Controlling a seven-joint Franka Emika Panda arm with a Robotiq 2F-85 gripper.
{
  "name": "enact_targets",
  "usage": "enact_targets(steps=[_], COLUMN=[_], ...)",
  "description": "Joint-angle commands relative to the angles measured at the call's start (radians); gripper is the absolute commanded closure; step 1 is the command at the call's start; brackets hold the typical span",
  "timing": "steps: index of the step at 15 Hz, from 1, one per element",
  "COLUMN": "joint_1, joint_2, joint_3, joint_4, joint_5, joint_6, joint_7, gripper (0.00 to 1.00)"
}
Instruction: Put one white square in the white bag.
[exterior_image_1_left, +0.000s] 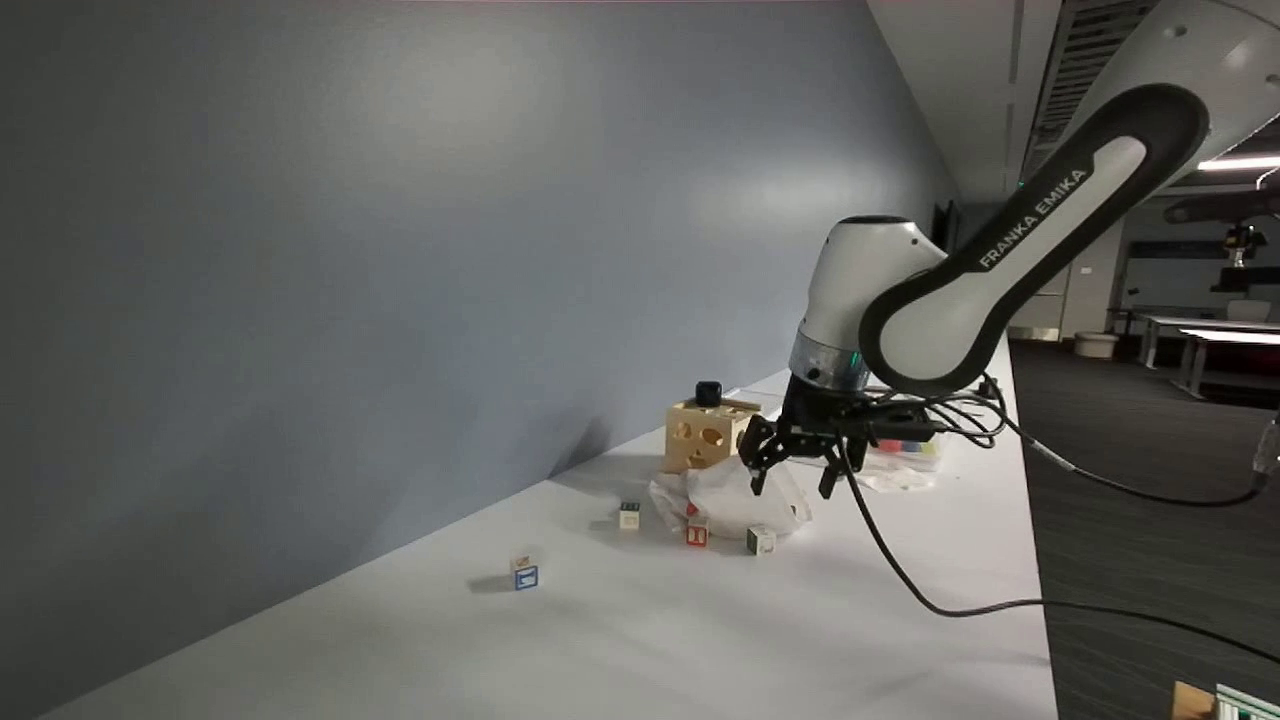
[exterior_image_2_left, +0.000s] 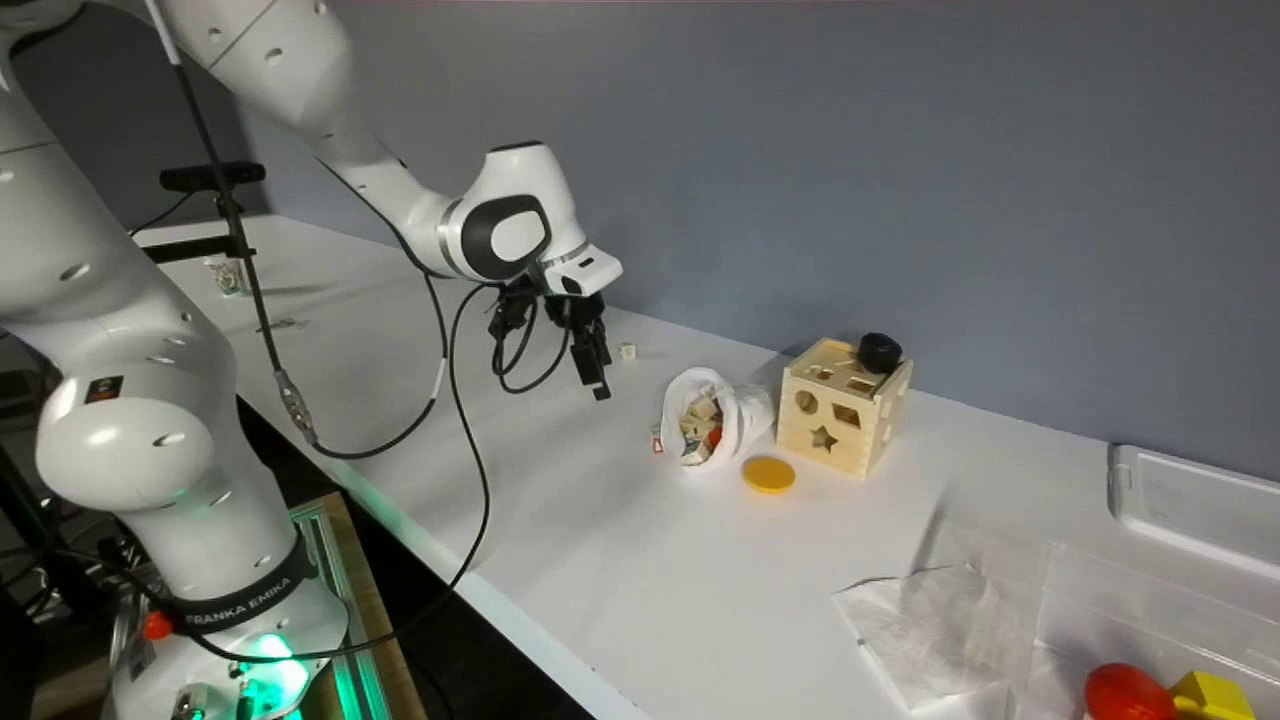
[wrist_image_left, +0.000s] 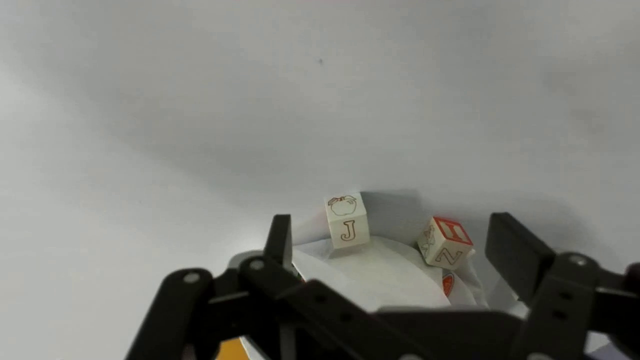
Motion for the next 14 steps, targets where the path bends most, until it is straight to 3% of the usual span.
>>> enact_targets(steps=[1,8,14], joint_1=[-0.036,-0.151,-0.152], joint_2=[0.07,0.18,0.232], joint_3=[-0.011,-0.004,-0.006], joint_4=[-0.027,0.0,0.036], joint_5=[-0.055,-0.305,-0.401], joint_6=[0.132,0.26,0.236], joint_7=[-0.026,0.152,0.295], gripper=[0.0,0.0,0.0])
